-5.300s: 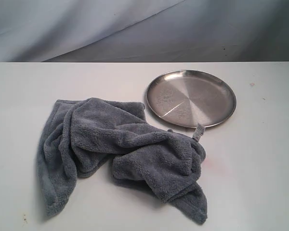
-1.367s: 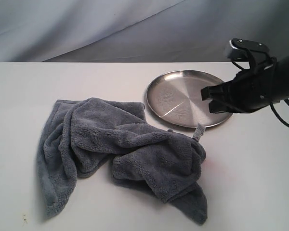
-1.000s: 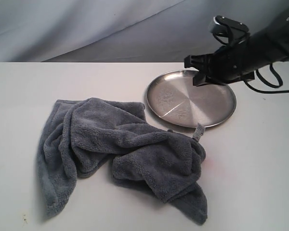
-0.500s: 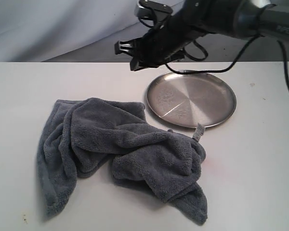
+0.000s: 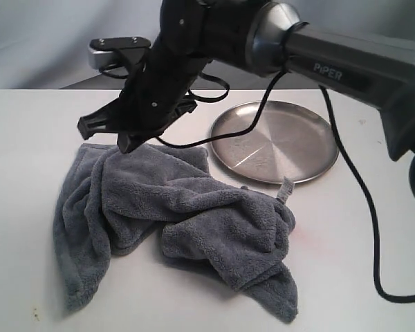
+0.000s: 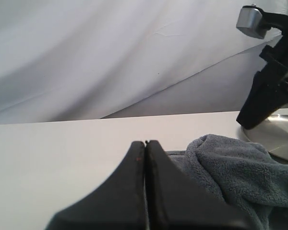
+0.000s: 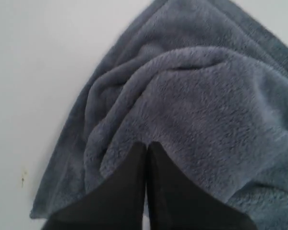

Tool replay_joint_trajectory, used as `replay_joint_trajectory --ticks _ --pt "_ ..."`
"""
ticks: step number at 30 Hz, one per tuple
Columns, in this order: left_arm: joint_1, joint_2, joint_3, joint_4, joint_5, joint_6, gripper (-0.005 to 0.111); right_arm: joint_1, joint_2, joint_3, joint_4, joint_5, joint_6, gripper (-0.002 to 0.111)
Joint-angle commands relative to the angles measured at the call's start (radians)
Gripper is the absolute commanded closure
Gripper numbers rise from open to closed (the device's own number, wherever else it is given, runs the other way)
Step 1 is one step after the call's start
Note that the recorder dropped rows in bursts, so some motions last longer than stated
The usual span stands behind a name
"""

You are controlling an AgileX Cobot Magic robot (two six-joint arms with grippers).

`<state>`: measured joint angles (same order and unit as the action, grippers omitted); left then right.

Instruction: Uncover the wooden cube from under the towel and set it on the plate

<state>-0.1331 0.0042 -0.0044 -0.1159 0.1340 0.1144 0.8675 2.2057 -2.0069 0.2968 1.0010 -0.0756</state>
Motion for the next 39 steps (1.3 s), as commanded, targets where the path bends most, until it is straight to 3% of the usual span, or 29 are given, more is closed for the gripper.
replay_joint_trajectory --ticks 1,8,16,21,30,39 --pt "-0.005 -0.004 0.004 -0.002 -0.002 -0.003 0.107 0.071 -0.011 -0.008 -0.1 0.107 0.008 0.108" --pt "-0.005 -0.004 0.004 -0.002 -0.002 -0.003 0.107 0.185 -0.026 -0.001 -0.215 0.22 0.031 0.108" --pt "-0.005 -0.004 0.004 -0.002 -0.002 -0.003 0.107 0.269 -0.049 0.04 -0.27 0.22 0.065 0.108" --pt "-0.005 -0.004 0.004 -0.002 -0.002 -0.003 0.107 0.3 -0.135 0.23 -0.304 0.202 0.095 0.108" --pt "-0.005 -0.004 0.004 -0.002 -0.002 -0.003 0.107 0.298 -0.386 0.693 -0.297 -0.055 0.163 0.108" --pt "-0.005 -0.004 0.004 -0.002 -0.002 -0.003 0.107 0.29 -0.588 1.026 -0.53 -0.17 0.406 0.108"
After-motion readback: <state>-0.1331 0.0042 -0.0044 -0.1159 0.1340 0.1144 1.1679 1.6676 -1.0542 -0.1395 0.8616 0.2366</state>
